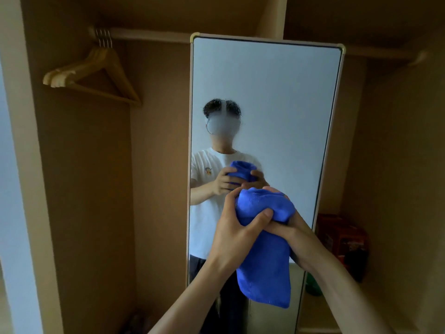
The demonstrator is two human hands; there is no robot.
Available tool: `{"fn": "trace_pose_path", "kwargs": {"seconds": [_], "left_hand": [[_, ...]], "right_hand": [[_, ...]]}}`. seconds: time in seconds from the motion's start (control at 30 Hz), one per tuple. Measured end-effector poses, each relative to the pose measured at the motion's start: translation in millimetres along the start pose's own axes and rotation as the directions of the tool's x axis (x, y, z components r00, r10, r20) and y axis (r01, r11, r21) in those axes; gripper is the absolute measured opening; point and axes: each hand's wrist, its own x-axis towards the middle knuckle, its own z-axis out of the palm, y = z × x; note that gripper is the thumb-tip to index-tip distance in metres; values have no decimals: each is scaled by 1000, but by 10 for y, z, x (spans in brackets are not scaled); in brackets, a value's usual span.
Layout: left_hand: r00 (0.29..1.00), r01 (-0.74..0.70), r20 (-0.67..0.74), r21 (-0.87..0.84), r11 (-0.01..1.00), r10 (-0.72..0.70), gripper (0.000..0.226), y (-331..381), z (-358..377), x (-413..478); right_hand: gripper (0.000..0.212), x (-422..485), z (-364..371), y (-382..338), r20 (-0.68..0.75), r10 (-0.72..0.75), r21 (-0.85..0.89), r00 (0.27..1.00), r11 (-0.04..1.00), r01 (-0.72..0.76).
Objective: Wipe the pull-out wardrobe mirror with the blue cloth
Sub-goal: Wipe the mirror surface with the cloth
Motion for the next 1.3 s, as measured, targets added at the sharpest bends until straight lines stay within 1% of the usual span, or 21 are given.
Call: {"fn": "trace_pose_path", "kwargs": {"seconds": [0.07, 0.1, 0.13, 0.23, 0.27, 0.33, 0.4, 0.5, 0.57, 0.63, 0.7, 0.8, 0.87, 0.9, 0.97, 1.07, 1.17, 1.23, 1.3], "left_hand": [[1000, -3, -30, -7, 1000, 3, 37, 15, 39, 45], [999, -4, -46, -8, 1000, 4, 33, 20, 60, 68], [998, -7, -60, -11, 1000, 7, 29, 26, 77, 96], [991, -37, -129, -26, 999, 34, 21, 76, 115, 186], [986, -53, -162, -27, 998, 48, 18, 96, 132, 221], [971, -86, -223, 3, 996, 84, 13, 133, 173, 289], [958, -93, -268, 38, 995, 100, 18, 154, 222, 347], [947, -90, -304, 70, 993, 107, 17, 163, 272, 409], [941, -97, -317, 85, 992, 119, 18, 179, 278, 442], [936, -111, -324, 94, 989, 136, 20, 202, 262, 478], [934, -124, -320, 136, 983, 162, 28, 218, 229, 515], [922, -153, -327, 180, 972, 206, 36, 238, 180, 551], [915, -151, -345, 186, 971, 208, 36, 252, 145, 584], [913, -148, -351, 187, 971, 207, 35, 256, 122, 603], [916, -132, -349, 206, 970, 199, 37, 266, 50, 644], [926, -118, -318, 263, 958, 201, 40, 329, -81, 749], [930, -146, -277, 328, 933, 242, 55, 443, -218, 876], [922, -181, -257, 374, 909, 290, 55, 530, -330, 959], [912, -196, -252, 425, 884, 323, 50, 611, -457, 1056]], "right_hand": [[54, 22, -39, -13, 101, 30, 44, 994, 998, -34], [49, 41, -68, -20, 124, 32, 54, 992, 998, -39], [47, 70, -90, -32, 143, 30, 61, 989, 997, -39], [49, 155, -145, -72, 206, 27, 95, 978, 994, -47], [48, 187, -139, -85, 200, 33, 109, 979, 992, -56], [46, 258, -99, -106, 128, 38, 115, 991, 992, -53], [46, 325, -37, -147, 52, 20, 76, 998, 997, -24], [52, 410, 1, -192, -23, 7, 46, 1000, 999, -6], [46, 449, -20, -220, -24, 6, 61, 1000, 998, -4], [37, 476, -53, -260, 12, 25, 107, 1000, 994, -26], [33, 505, -82, -308, 55, 41, 149, 998, 988, -49], [40, 549, -58, -351, 67, 62, 174, 996, 982, -73], [48, 585, -17, -365, 37, 49, 149, 998, 987, -54], [48, 600, 2, -376, 40, 28, 139, 999, 990, -33], [43, 624, 40, -418, 100, -17, 130, 995, 991, 4], [45, 709, 84, -519, 157, -66, 97, 985, 994, 51], [38, 843, 147, -681, 102, -112, -22, 988, 993, 115], [31, 934, 186, -817, 41, -148, -136, 988, 979, 152], [23, 1017, 236, -975, 23, -224, -257, 974, 940, 223]]}}
